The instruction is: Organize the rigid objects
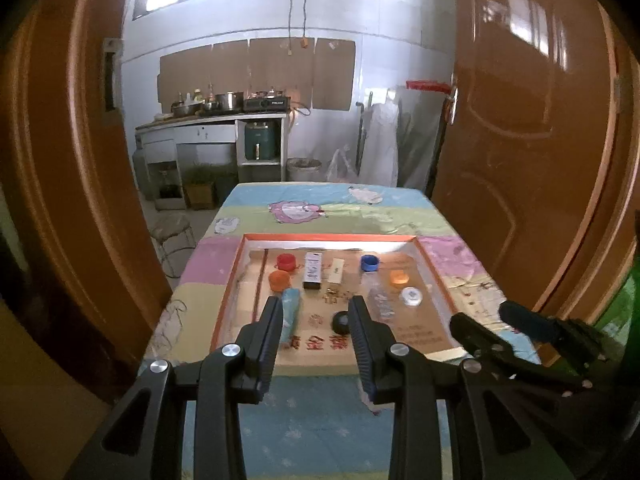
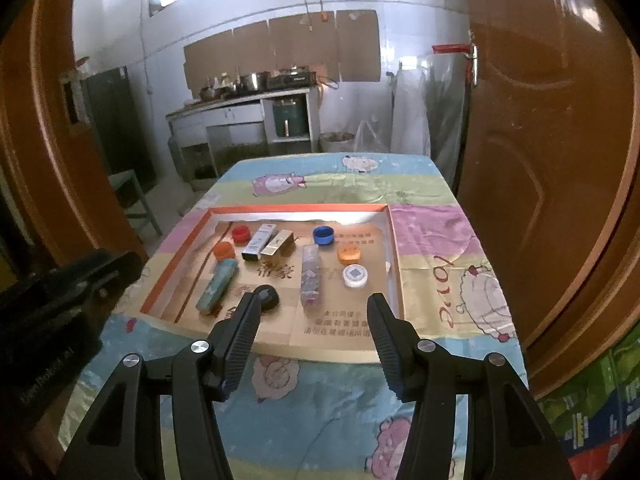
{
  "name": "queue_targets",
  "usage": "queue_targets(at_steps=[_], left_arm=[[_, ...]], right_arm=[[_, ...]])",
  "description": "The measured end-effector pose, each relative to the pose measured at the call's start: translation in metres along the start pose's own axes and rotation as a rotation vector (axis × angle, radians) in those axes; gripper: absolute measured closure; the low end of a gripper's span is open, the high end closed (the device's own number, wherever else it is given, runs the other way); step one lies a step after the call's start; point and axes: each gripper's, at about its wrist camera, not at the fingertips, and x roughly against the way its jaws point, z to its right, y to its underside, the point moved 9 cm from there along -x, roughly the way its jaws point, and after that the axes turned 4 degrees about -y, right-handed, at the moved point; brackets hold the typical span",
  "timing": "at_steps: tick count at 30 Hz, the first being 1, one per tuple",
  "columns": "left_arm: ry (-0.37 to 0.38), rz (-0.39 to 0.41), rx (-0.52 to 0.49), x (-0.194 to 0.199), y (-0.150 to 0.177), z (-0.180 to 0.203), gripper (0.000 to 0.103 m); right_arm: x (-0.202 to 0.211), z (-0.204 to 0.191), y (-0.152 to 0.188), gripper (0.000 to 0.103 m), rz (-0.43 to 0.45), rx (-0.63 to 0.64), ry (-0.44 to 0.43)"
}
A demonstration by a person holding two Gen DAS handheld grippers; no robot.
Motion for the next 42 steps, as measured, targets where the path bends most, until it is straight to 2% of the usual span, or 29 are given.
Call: queue_targets(at_steps=[4, 9, 11, 18, 25, 35, 42], left_arm=[[0.009, 0.028, 0.041, 0.022, 0.007, -0.001, 0.069], [-0.021, 0.055, 0.065, 0.046, 0.018, -0.007, 0.069], [-0.034, 0.066, 0.059, 0.056, 0.021, -0.009, 0.069], [0.006, 0.080, 0.039, 0.084, 0.037, -0.007, 0.069], [0.003, 0.115, -0.003, 0.108, 0.046, -0.004, 0.069], [0.027, 0.157, -0.010, 0.140, 0.053, -0.004, 0.069], [0.003, 0.189, -0.010, 0.158, 0.055, -0.005, 0.069]], right_arm=[[0.022, -0.008, 0.006, 0.046, 0.025, 0.020, 0.012], [0.048, -0.018, 0.014, 0.046, 0.056, 0.059, 0.029], [0.059, -0.022, 0.018, 0.046, 0.070, 0.067, 0.033], [0.097, -0.031, 0.028, 0.046, 0.123, 0.079, 0.062], [0.131, -0.039, 0.037, 0.045, 0.174, 0.096, 0.102], [0.164, -0.048, 0.047, 0.045, 0.219, 0.109, 0.094], [0.180, -0.052, 0.052, 0.045, 0.242, 0.113, 0.092]])
